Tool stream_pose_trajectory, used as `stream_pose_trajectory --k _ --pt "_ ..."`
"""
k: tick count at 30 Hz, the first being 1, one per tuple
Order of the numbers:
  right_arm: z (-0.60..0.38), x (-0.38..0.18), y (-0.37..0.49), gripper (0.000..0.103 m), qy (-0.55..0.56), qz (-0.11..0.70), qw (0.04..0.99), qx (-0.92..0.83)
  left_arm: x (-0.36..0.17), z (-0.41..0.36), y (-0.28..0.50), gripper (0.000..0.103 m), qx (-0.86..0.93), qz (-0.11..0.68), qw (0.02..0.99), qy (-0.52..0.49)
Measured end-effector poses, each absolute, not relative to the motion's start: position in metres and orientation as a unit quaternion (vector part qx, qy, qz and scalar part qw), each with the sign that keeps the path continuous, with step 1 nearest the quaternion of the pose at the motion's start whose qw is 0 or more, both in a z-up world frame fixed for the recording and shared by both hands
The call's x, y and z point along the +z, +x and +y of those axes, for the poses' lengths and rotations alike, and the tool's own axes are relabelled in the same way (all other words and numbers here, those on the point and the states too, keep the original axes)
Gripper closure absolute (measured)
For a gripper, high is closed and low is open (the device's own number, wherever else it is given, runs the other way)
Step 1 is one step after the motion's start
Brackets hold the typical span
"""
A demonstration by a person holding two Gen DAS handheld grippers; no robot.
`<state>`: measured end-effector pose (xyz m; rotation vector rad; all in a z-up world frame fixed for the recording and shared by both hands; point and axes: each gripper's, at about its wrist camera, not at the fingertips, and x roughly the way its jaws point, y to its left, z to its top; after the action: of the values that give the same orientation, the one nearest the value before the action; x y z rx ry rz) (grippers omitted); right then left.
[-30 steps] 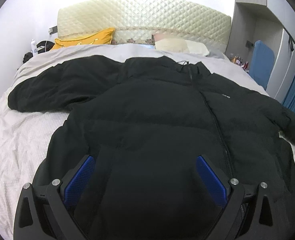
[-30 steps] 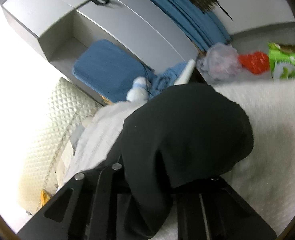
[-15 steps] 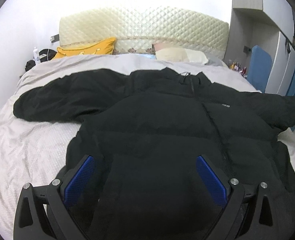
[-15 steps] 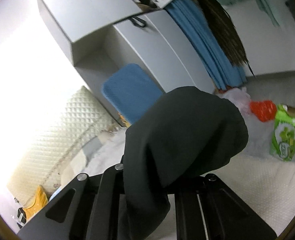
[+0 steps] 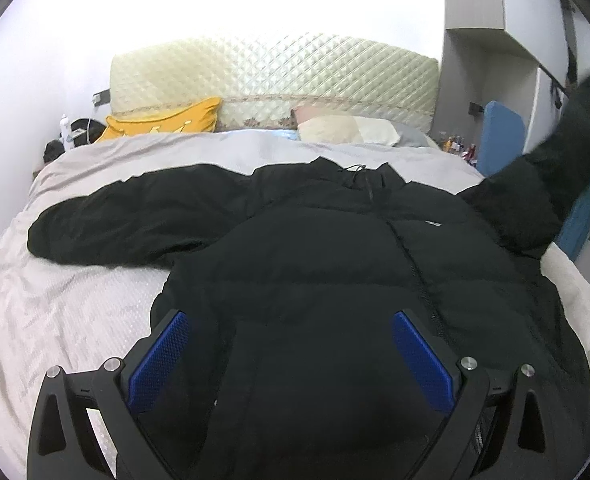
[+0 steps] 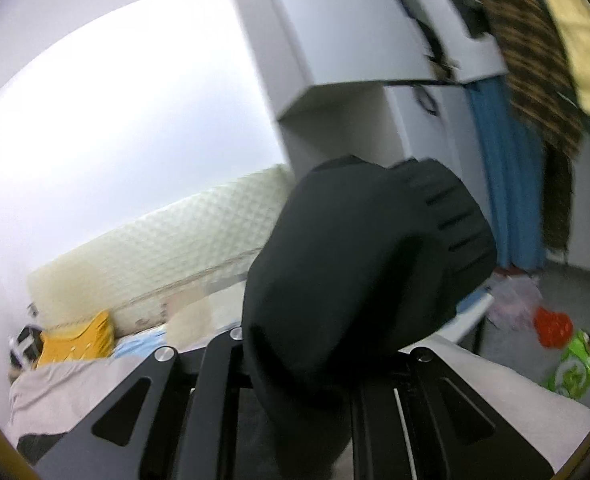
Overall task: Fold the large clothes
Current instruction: 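Lift the sleeve with the right gripper and fold it across the jacket body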
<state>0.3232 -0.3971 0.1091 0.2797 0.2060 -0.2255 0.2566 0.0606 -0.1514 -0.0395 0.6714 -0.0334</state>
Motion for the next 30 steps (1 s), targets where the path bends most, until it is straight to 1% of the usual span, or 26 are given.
stream_pose_trajectory --k 6,10,13,16,20,25,27,30 --pt "-0.282 0.115 0.348 0.09 0.071 0.116 0.99 -0.045 -0.143 0.072 0.249 0.0 -0.032 0.32 0.947 -0.03" --pt "-0.212 0.094 0.374 0.09 0.045 0.145 0.988 0.001 -0.143 0.083 0.252 0.0 -0.026 0.325 0.945 -0.019" --pt "-0.163 0.074 0.389 0.09 0.034 0.164 0.985 0.037 -0.142 0.098 0.252 0.0 -0.023 0.323 0.945 -0.041" --pt "-0.117 0.044 0.405 0.09 0.022 0.19 0.979 0.075 -0.139 0.119 0.252 0.0 -0.014 0.318 0.946 -0.059" --pt "-0.072 -0.009 0.42 0.09 0.009 0.234 0.966 0.113 -0.143 0.144 0.256 0.0 0.006 0.322 0.943 -0.085" --pt "-0.017 -0.085 0.431 0.09 -0.011 0.289 0.947 0.142 -0.15 0.166 0.259 0.0 0.017 0.328 0.937 -0.117" --pt "0.002 -0.117 0.431 0.09 -0.041 0.308 0.939 0.149 -0.155 0.171 0.262 0.0 0.022 0.338 0.933 -0.122" --pt "0.018 -0.159 0.435 0.09 -0.044 0.337 0.927 0.157 -0.16 0.174 0.262 0.0 0.015 0.342 0.931 -0.123"
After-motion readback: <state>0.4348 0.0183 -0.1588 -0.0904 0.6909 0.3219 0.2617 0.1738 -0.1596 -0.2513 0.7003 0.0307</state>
